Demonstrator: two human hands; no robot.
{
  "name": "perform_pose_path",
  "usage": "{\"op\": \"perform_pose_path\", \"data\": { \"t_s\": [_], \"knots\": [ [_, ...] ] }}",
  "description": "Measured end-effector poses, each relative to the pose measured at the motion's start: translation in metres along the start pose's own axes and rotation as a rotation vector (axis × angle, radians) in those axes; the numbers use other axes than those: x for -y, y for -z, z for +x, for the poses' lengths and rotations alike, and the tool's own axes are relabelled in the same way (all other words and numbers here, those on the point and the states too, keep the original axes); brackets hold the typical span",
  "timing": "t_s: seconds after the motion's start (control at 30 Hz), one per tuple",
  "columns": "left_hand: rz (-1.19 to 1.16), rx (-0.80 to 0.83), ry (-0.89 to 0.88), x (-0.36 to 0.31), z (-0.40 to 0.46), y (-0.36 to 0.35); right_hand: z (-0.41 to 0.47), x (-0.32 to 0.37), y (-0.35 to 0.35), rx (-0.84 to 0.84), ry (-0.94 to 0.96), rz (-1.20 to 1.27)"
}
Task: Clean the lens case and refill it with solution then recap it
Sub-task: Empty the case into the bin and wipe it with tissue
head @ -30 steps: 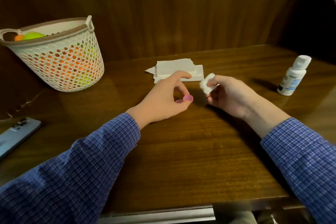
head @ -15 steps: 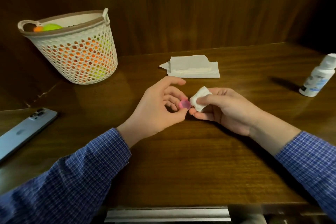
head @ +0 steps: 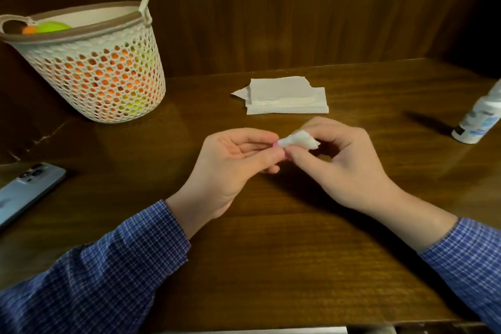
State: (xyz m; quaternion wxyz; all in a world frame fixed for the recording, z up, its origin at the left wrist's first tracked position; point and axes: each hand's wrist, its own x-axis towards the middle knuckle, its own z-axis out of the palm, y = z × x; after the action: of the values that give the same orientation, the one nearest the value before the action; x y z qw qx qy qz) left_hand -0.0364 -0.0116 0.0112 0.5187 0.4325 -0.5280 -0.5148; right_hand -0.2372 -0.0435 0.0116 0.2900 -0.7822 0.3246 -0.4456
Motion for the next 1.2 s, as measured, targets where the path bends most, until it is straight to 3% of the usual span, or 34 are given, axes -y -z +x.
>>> {"op": "perform_pose_path", "data": {
  "t_s": [0.07,0.23,0.4,0.67,0.97,1.2],
  "knots": [
    [-0.060,0.001,0.030,0.002,0.000,-0.001,-0.002,0.000,-0.001,0.017,0.060,0.001],
    [-0.161,-0.029,0.085,0.002,0.001,-0.003,-0.002,-0.002,0.003,0.088,-0.014,0.100],
    [-0.251,0.043,0.142,0.001,-0.001,-0.007,-0.002,-0.002,0.003,0.071,-0.031,0.076],
    [-0.317,0.144,0.180,-0.004,-0.002,-0.007,-0.004,-0.001,0.002,0.006,0.101,0.036],
    [-0.359,0.246,0.179,-0.001,-0.001,-0.002,-0.001,-0.005,0.014,0.113,0.348,-0.103],
    [-0.224,0.341,0.335,-0.004,0.001,0.006,0.000,-0.012,0.021,0.211,0.476,-0.281]
  ]
}}
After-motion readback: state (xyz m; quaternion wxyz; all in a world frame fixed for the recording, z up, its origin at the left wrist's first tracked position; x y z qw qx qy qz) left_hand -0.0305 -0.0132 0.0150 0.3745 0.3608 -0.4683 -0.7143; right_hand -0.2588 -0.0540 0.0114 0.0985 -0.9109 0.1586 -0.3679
